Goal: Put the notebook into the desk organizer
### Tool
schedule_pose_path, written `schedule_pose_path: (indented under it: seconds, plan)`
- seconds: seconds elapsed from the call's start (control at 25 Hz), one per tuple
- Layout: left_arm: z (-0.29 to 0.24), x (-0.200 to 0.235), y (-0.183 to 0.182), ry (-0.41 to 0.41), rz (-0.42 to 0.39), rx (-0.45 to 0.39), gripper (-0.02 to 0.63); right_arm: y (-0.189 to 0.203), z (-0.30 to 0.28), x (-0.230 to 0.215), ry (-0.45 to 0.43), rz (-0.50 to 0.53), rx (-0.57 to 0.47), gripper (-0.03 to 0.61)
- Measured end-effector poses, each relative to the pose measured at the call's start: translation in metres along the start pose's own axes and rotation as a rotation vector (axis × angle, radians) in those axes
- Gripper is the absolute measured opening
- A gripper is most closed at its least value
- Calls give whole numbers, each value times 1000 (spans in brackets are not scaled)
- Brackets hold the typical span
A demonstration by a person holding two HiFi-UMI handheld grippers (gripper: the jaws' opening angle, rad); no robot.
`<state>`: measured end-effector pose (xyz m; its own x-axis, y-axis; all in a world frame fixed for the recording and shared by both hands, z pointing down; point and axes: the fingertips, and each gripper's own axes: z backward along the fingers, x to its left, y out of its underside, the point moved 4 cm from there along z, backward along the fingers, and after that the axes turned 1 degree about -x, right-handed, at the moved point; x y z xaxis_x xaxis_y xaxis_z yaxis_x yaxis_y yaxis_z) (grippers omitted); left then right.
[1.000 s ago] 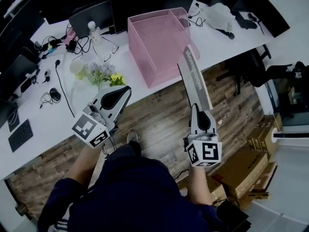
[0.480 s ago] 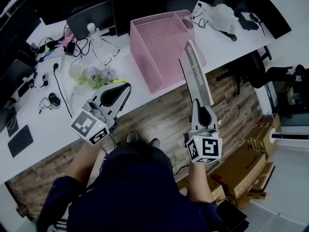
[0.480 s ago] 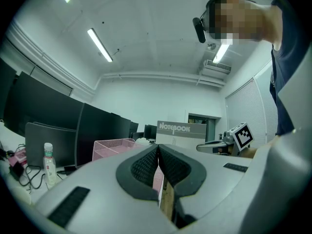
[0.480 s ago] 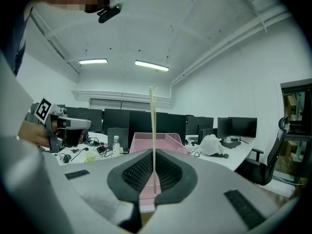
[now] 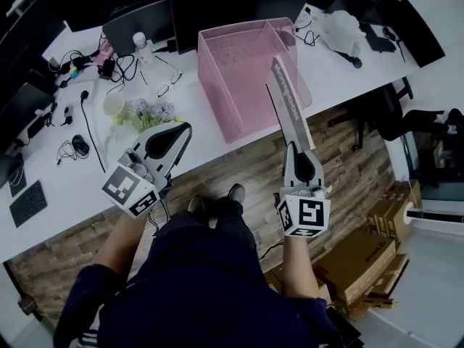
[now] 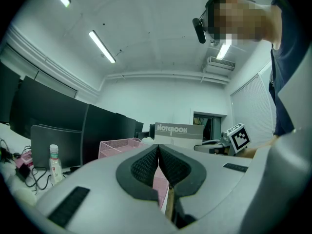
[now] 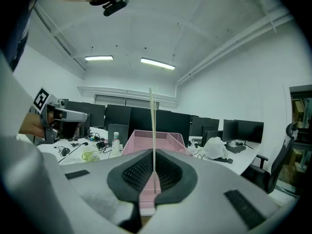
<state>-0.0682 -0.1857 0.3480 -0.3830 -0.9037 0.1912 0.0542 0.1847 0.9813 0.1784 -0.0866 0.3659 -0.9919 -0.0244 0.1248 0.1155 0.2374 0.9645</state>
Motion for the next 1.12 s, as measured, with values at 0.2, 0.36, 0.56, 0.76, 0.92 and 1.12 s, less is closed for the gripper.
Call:
schedule_pose_path:
  seconds: [0.2,0.36,0.56,0.76,0.92,1.12]
  plan:
    - [-12,0,0,-48,1,0,28,2,-22,-13,-42,58,5,9]
    - [-28,-4,3,-99,8,-2,28,4,-41,-32,-82,105,12,9]
    - [-48,-6,7,-171,19,4,28,8,-66,-56,-130,167,18,9]
    - [-65,-12,13,-219,25,20,28,11,-86,-74,-157,226,13,9]
    - [-73,-14,17,-250,28,30,28,17,-96,-77,-176,301,15,9]
    - [-76,-16,25,-274,39,43,28,28,-99,-69,-205,397,28,14]
